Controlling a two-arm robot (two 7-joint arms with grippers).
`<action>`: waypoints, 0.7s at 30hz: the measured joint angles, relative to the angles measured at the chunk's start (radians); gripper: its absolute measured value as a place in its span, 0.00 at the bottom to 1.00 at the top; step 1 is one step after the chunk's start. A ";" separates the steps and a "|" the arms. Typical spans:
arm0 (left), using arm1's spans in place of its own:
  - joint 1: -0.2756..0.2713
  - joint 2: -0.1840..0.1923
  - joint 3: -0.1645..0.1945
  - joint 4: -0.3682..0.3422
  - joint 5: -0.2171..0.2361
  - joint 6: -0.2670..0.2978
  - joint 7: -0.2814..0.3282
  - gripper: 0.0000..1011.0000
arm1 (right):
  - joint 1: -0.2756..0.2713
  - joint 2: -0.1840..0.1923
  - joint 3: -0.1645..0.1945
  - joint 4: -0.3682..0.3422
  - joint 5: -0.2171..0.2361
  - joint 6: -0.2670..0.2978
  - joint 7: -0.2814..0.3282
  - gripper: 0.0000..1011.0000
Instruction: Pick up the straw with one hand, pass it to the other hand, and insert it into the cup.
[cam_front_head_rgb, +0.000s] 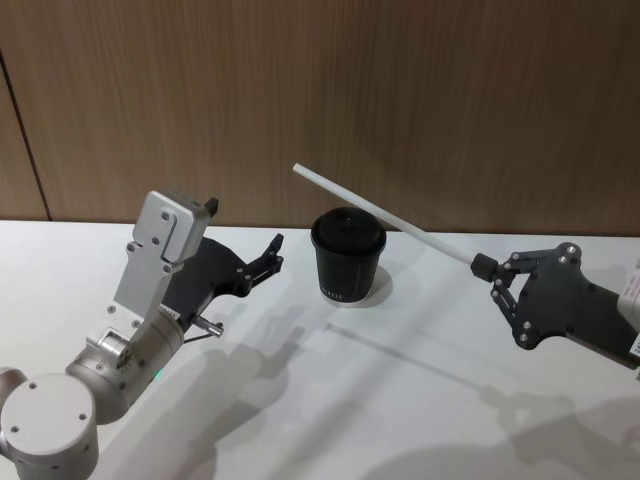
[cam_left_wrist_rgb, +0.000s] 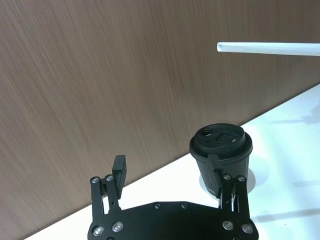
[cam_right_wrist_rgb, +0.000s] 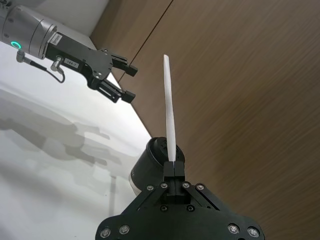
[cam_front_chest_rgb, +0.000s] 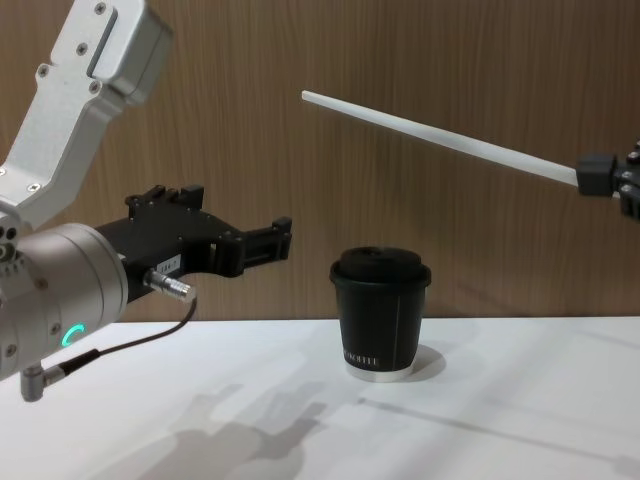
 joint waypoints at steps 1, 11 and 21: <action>0.000 0.000 0.000 0.000 0.000 0.000 0.000 0.99 | 0.000 0.000 0.000 0.000 0.000 0.000 0.000 0.00; 0.000 0.000 0.000 0.000 0.000 0.000 0.000 0.99 | 0.003 0.001 -0.005 -0.002 0.005 0.001 0.003 0.00; 0.000 0.000 0.000 0.000 0.000 0.000 0.000 0.99 | 0.004 0.001 -0.007 -0.003 0.008 0.002 0.004 0.00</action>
